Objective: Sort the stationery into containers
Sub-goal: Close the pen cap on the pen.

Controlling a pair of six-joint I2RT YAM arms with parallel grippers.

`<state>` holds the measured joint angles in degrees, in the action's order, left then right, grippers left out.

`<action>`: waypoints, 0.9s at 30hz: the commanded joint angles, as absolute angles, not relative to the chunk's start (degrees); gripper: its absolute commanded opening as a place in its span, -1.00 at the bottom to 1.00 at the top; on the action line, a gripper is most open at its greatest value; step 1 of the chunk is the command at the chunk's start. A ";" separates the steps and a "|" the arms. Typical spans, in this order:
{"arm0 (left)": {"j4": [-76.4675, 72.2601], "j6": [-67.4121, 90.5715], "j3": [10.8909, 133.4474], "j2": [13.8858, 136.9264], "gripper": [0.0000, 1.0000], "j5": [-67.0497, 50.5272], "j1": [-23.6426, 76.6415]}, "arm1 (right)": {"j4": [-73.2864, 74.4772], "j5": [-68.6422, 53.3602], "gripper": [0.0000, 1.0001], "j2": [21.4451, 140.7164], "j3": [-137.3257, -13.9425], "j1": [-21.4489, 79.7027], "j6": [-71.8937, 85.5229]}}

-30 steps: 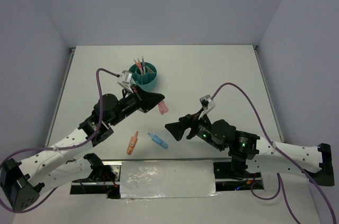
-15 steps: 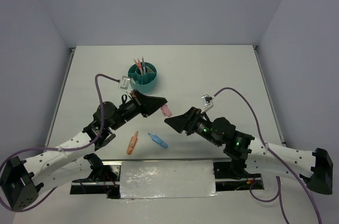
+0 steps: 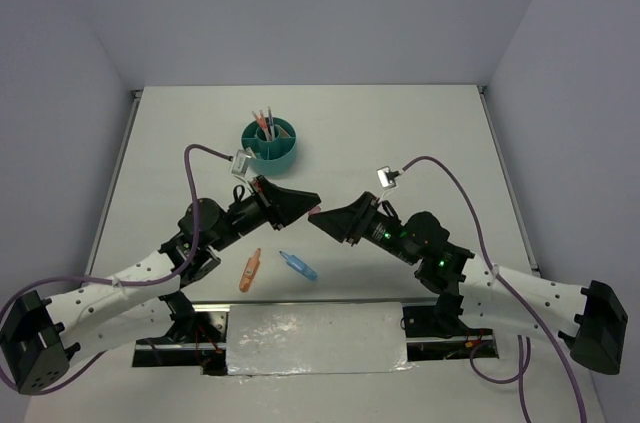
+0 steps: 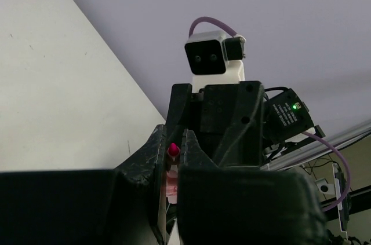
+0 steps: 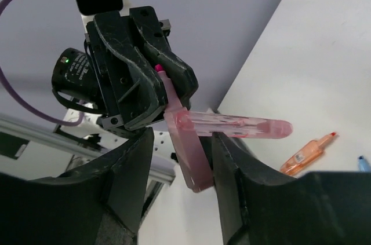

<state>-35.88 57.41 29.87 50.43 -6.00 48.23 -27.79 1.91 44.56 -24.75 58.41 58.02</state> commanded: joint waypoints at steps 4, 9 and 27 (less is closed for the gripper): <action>-38.33 56.87 30.50 50.10 -1.00 -4.31 49.13 | -35.51 -5.62 -0.11 48.16 -28.03 57.66 58.62; -35.42 55.11 32.25 50.01 -1.00 -3.87 49.13 | -33.93 -4.84 -0.45 48.43 -28.39 57.66 57.83; -22.49 59.75 39.56 49.57 0.99 -2.63 49.74 | -13.71 -2.98 -1.00 46.40 -36.64 53.26 40.17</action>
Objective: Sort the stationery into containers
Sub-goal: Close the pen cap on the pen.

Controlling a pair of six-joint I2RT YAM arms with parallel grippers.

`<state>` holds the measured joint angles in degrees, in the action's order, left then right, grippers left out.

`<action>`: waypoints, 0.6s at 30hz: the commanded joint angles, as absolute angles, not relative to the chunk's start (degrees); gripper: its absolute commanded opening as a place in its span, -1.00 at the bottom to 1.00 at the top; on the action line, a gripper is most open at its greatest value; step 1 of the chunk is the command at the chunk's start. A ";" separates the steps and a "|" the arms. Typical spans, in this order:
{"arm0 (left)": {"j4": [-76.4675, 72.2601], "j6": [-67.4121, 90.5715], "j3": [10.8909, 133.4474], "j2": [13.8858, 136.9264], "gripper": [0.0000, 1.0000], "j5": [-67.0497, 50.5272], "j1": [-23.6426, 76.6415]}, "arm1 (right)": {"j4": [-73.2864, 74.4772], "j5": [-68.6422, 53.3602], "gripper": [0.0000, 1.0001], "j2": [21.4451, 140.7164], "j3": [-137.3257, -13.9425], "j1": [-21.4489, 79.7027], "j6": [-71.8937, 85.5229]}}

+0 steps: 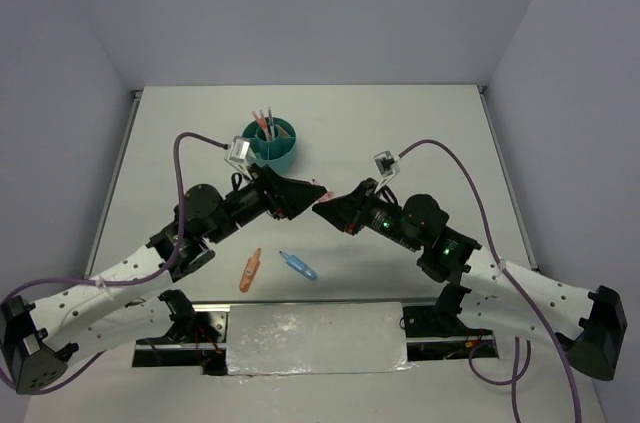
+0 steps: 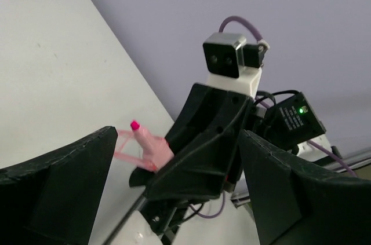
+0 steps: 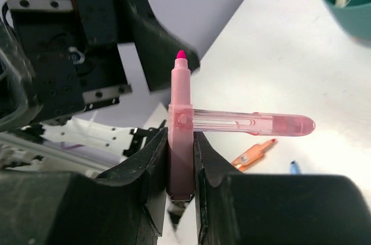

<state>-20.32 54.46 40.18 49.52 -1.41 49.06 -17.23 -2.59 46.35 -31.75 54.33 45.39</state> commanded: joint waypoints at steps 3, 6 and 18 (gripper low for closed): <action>-22.07 66.17 38.94 52.29 0.99 -3.34 51.58 | -12.57 -4.83 -1.00 48.60 -39.71 53.09 37.54; -27.05 71.01 36.04 53.61 0.99 -2.55 54.04 | -11.69 -6.58 -1.00 51.15 -42.61 53.09 35.34; -31.82 62.16 34.27 49.40 0.99 9.75 55.90 | -17.66 -15.02 -1.00 51.33 -40.08 53.17 40.34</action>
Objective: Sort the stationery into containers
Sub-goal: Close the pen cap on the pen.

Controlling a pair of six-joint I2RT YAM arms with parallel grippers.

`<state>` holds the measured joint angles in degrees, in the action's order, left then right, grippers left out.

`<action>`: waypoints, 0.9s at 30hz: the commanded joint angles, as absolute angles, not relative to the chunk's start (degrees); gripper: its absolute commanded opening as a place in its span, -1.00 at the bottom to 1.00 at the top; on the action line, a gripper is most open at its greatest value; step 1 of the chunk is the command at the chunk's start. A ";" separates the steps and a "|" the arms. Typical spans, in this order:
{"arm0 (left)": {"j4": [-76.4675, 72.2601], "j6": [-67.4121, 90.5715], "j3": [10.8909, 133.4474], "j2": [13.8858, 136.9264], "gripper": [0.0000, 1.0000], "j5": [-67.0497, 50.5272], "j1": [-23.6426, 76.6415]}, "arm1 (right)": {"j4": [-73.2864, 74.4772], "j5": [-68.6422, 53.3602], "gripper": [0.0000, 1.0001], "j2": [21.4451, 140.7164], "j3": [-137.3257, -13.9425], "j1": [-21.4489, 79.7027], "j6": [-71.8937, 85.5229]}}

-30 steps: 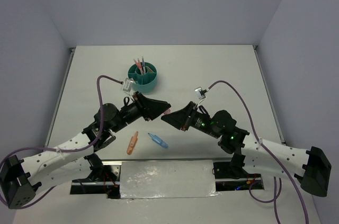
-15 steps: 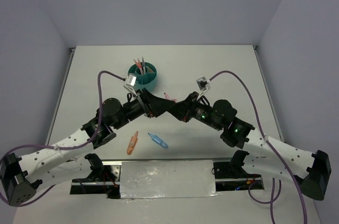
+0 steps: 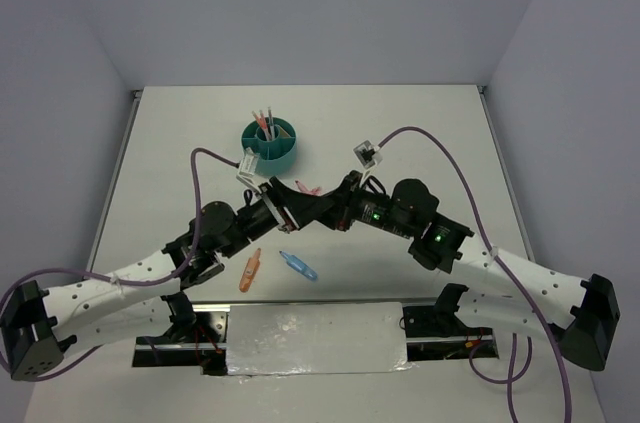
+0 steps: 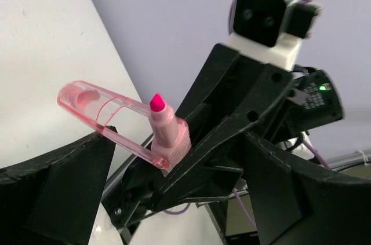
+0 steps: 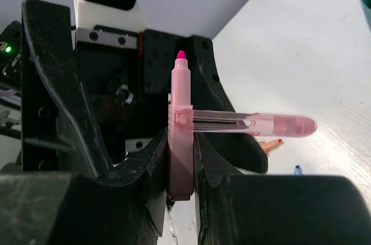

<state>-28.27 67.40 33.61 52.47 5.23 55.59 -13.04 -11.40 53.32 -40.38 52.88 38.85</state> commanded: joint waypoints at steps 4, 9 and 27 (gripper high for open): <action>-30.50 58.46 35.24 47.64 0.99 12.12 55.90 | -20.03 -17.83 -1.00 49.84 -37.97 53.17 43.76; -29.62 54.94 35.60 45.53 0.99 14.15 55.81 | -20.83 -18.54 -1.00 47.56 -35.77 53.44 45.26; -29.80 47.73 34.72 42.63 0.04 15.82 55.81 | -19.07 -19.51 -1.00 45.62 -34.98 54.49 45.53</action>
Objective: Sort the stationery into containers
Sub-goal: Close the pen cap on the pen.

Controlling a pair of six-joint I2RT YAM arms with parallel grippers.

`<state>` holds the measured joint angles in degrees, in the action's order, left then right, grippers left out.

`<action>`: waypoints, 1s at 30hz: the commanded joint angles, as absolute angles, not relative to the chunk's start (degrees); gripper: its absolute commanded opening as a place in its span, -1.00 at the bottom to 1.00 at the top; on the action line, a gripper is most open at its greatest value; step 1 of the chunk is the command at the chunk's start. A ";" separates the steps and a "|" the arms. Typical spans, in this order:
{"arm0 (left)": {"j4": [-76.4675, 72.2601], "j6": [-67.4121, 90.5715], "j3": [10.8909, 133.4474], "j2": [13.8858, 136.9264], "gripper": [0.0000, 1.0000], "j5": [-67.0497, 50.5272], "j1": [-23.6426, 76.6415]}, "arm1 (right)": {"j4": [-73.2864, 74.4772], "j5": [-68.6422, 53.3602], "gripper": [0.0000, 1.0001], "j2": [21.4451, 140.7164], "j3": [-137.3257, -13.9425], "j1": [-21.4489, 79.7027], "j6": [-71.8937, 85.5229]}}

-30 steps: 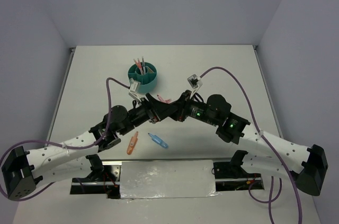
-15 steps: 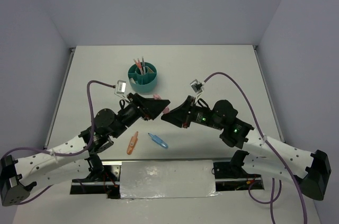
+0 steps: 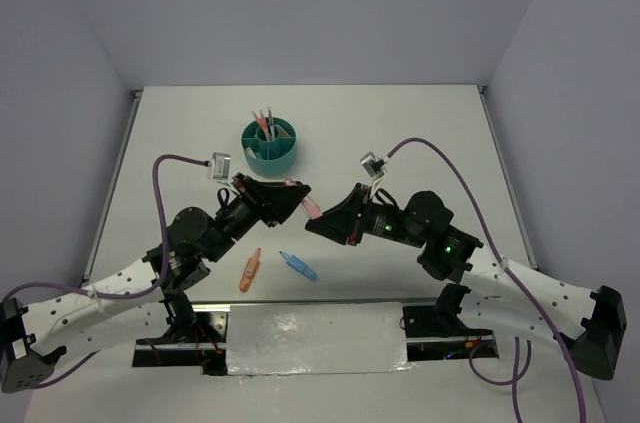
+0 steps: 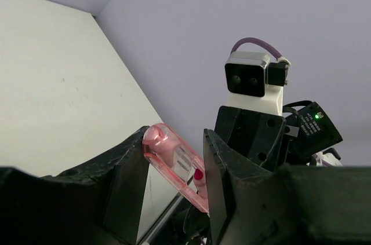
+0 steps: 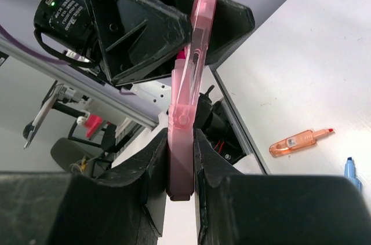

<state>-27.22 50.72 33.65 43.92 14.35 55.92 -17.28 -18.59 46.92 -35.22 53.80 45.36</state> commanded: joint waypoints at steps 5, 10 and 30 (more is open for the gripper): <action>-33.12 45.36 33.05 41.22 0.05 14.77 55.81 | -17.93 -18.99 -1.00 45.26 -34.98 54.40 45.70; -34.89 42.90 32.70 41.39 -0.47 12.05 55.81 | -17.31 -18.46 -1.00 45.09 -35.33 54.49 46.32; -32.96 44.30 33.31 41.92 -1.00 15.38 55.81 | -27.16 -19.77 -1.00 38.58 -30.93 55.55 43.24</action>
<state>-34.00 46.78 32.21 43.00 9.28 56.95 -18.92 -16.97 41.10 -30.28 54.72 44.56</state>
